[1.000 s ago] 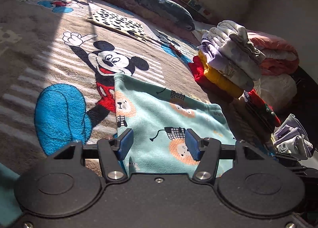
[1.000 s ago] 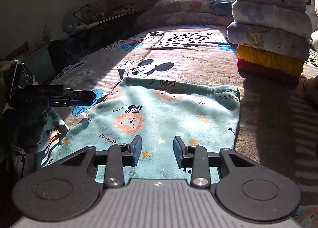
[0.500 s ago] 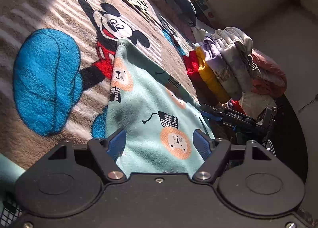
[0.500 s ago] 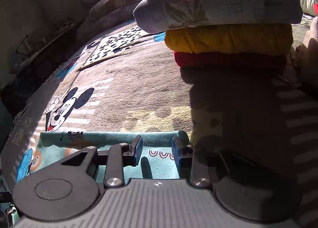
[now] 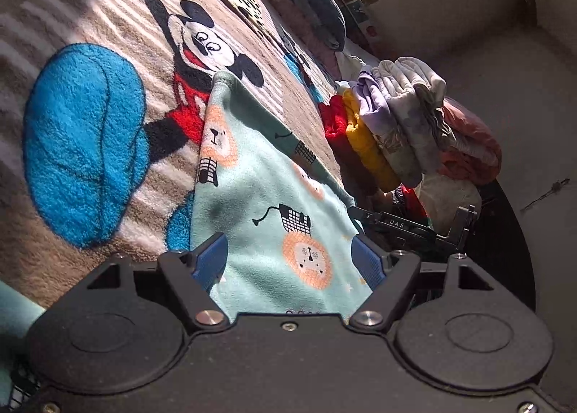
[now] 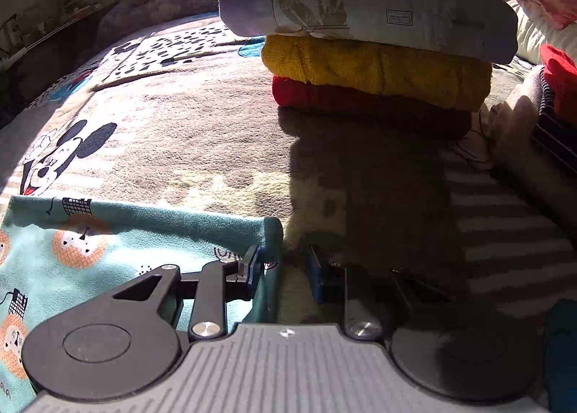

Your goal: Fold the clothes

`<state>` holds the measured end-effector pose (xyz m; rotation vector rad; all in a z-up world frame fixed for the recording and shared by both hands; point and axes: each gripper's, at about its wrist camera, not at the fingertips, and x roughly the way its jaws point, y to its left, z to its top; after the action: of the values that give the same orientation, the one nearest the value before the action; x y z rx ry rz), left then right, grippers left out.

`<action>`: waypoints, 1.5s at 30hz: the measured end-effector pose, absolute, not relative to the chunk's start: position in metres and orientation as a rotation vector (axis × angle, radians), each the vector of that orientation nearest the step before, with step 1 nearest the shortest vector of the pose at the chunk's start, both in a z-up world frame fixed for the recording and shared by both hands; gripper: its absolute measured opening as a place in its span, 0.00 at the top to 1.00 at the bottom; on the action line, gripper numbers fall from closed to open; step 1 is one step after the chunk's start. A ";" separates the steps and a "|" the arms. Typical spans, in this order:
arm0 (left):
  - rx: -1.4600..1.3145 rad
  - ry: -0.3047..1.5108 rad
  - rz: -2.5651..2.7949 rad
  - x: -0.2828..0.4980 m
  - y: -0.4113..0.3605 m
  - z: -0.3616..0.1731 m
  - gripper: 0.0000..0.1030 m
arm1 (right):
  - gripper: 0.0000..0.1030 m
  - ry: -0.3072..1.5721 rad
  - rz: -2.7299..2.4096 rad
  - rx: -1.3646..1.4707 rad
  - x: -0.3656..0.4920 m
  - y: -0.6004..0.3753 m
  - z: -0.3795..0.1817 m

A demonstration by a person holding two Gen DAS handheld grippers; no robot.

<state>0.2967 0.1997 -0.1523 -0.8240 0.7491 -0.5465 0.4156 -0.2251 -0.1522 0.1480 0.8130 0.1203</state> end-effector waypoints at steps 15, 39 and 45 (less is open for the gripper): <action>-1.016 0.640 -0.568 0.283 0.247 -0.149 0.22 | 0.73 0.860 0.374 0.213 0.450 -0.081 -0.139; -1.104 0.516 -0.557 0.261 0.302 -0.135 0.21 | 0.72 0.835 0.467 0.126 0.438 0.013 -0.116; -1.103 0.523 -0.557 0.259 0.307 -0.137 0.21 | 0.74 0.889 0.503 -0.083 0.440 0.055 -0.123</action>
<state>0.2586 0.3072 -0.1374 -1.1031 0.5230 -0.5567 0.4396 0.0552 -0.1234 -0.0829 0.8886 0.5026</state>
